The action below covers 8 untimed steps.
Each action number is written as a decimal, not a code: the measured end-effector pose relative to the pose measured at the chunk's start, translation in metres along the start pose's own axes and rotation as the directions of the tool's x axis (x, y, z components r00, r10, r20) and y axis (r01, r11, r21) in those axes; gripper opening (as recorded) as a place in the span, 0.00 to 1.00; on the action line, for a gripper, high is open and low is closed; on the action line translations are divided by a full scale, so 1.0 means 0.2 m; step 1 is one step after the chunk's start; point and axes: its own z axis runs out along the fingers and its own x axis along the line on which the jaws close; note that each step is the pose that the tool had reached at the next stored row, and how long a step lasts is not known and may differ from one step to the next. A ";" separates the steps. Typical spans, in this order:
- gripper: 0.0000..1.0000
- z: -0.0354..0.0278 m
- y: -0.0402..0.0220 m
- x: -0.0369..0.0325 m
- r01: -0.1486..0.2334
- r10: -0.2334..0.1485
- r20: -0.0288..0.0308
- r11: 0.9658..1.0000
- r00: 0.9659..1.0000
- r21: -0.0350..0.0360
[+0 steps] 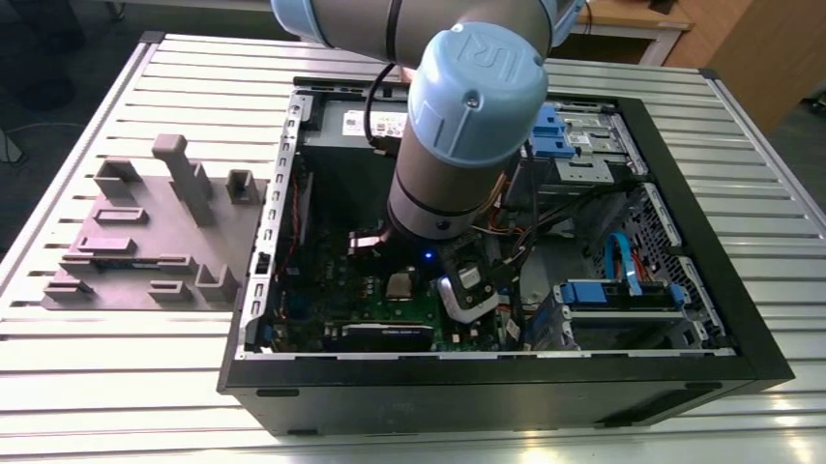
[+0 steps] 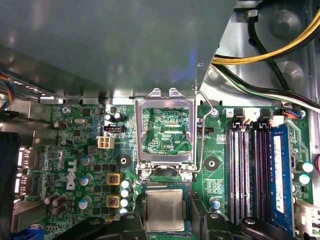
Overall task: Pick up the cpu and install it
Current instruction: 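Place the cpu into insertion slot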
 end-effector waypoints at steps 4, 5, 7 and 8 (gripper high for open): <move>0.45 0.000 0.000 0.000 0.000 0.000 0.000 1.000 1.000 0.000; 0.45 0.000 0.000 0.000 0.000 0.000 0.000 1.000 1.000 0.000; 0.45 0.001 0.000 0.000 0.001 -0.001 0.000 1.000 1.000 0.000; 0.45 0.001 0.000 0.000 0.002 -0.002 0.000 1.000 1.000 0.000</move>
